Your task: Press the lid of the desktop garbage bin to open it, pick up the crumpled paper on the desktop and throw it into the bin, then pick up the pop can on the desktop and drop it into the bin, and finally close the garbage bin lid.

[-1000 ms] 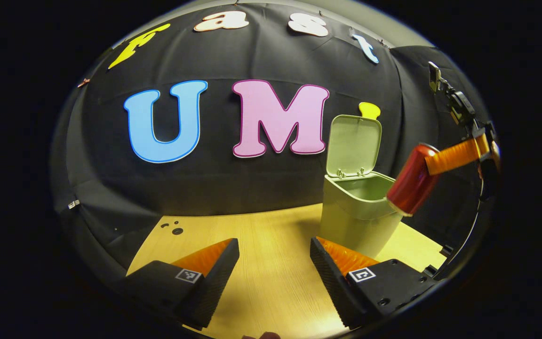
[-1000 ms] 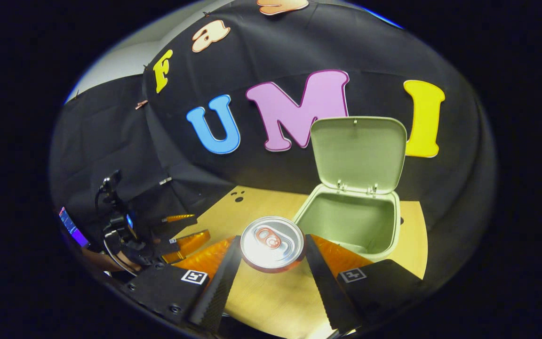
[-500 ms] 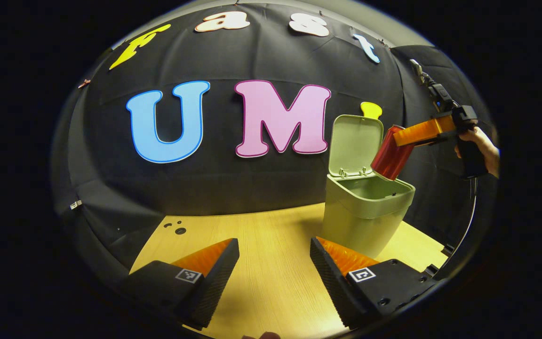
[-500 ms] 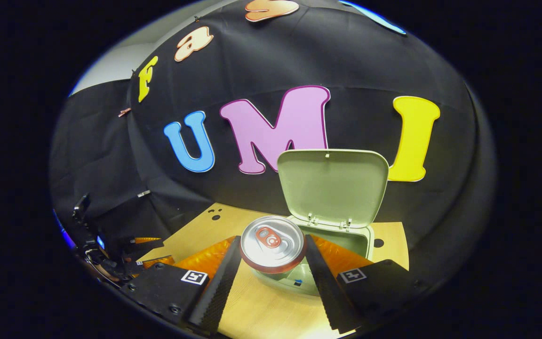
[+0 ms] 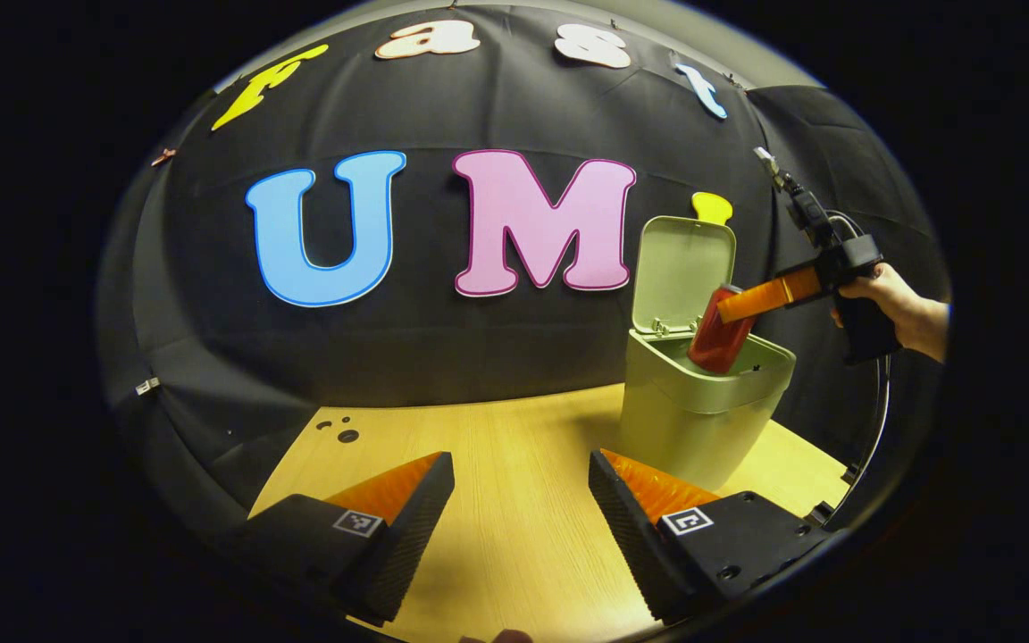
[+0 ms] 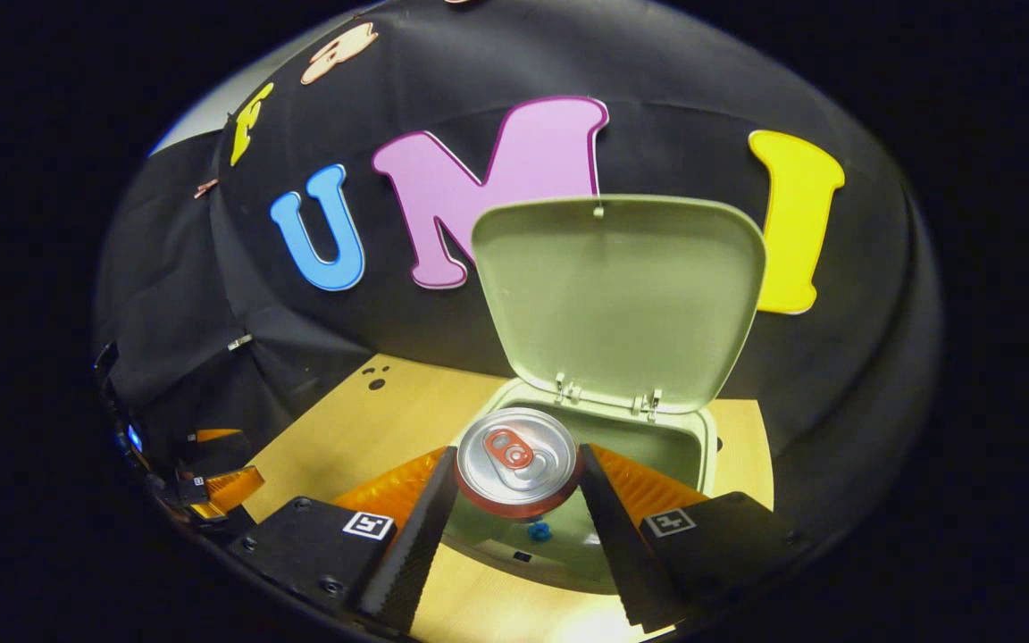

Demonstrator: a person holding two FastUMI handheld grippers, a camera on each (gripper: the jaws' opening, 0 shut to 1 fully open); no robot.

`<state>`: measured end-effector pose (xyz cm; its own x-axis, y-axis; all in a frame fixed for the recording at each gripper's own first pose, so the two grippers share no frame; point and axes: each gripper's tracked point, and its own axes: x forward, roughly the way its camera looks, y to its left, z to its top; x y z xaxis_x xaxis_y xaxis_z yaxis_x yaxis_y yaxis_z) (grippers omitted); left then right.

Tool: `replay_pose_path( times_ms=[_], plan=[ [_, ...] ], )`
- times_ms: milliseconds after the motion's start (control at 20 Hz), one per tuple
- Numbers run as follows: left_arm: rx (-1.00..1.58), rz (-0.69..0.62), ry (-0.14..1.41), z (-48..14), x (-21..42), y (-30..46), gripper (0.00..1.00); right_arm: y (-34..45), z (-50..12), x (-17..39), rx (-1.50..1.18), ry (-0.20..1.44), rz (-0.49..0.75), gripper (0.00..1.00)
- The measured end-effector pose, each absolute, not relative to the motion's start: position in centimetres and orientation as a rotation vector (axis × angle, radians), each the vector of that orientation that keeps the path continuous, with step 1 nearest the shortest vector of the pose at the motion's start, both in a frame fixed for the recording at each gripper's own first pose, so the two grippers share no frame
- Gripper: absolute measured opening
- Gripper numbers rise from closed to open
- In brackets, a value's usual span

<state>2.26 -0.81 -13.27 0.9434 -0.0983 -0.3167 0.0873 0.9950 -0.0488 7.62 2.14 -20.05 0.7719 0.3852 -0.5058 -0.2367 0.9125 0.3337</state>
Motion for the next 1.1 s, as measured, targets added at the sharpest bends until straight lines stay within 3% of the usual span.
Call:
replay_pose_path(
  times_ms=[600, 1100],
  plan=[
    [-0.035, -0.066, 0.337, -13.8, 1.8, 0.1, 0.98, 3.0, -24.5, 6.6, 0.248, 0.701, 0.344, 0.87],
    [-0.032, -0.067, 0.343, -13.9, 1.9, -0.3, 0.97, 3.2, -23.8, 5.8, 0.270, 0.689, 0.359, 0.84]
  ],
)
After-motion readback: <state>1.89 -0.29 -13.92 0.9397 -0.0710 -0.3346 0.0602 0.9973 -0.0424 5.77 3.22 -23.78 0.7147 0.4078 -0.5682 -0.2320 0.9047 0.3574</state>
